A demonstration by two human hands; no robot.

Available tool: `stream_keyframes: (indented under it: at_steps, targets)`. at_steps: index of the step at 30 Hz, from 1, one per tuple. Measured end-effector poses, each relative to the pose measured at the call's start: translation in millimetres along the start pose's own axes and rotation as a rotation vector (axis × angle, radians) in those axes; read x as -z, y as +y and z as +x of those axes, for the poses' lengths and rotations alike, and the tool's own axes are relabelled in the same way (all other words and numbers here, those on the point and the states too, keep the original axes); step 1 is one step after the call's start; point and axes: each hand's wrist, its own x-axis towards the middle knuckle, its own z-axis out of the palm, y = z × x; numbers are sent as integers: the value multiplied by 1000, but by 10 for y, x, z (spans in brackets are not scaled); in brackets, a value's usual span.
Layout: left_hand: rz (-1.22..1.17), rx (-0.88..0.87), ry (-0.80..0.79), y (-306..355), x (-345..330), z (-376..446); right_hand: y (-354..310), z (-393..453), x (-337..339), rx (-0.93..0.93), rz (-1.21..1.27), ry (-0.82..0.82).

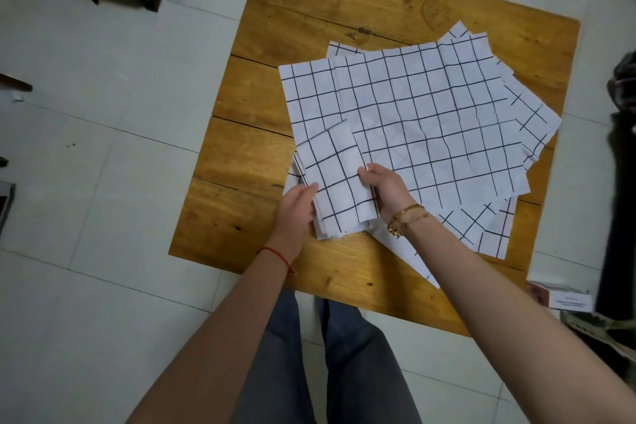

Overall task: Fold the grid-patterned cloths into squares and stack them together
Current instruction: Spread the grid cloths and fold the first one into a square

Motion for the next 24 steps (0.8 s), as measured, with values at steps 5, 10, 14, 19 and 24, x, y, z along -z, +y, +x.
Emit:
stream_keyframes:
  at_steps: [5, 10, 14, 19, 24]
  targets:
    - [167, -68, 97, 31, 468, 12, 298, -47, -356, 86, -363, 187]
    - [438, -166, 184, 54, 1055, 40, 549, -49, -855, 176, -791, 167]
    - [596, -244, 265, 158, 1504, -1, 684, -41, -1325, 186, -942, 114]
    - [700, -336, 309, 227, 1971, 44, 789, 13, -1849, 152, -1055, 72]
    - [897, -440, 264, 208, 2252, 141, 905, 87, -2143, 120, -1178, 92]
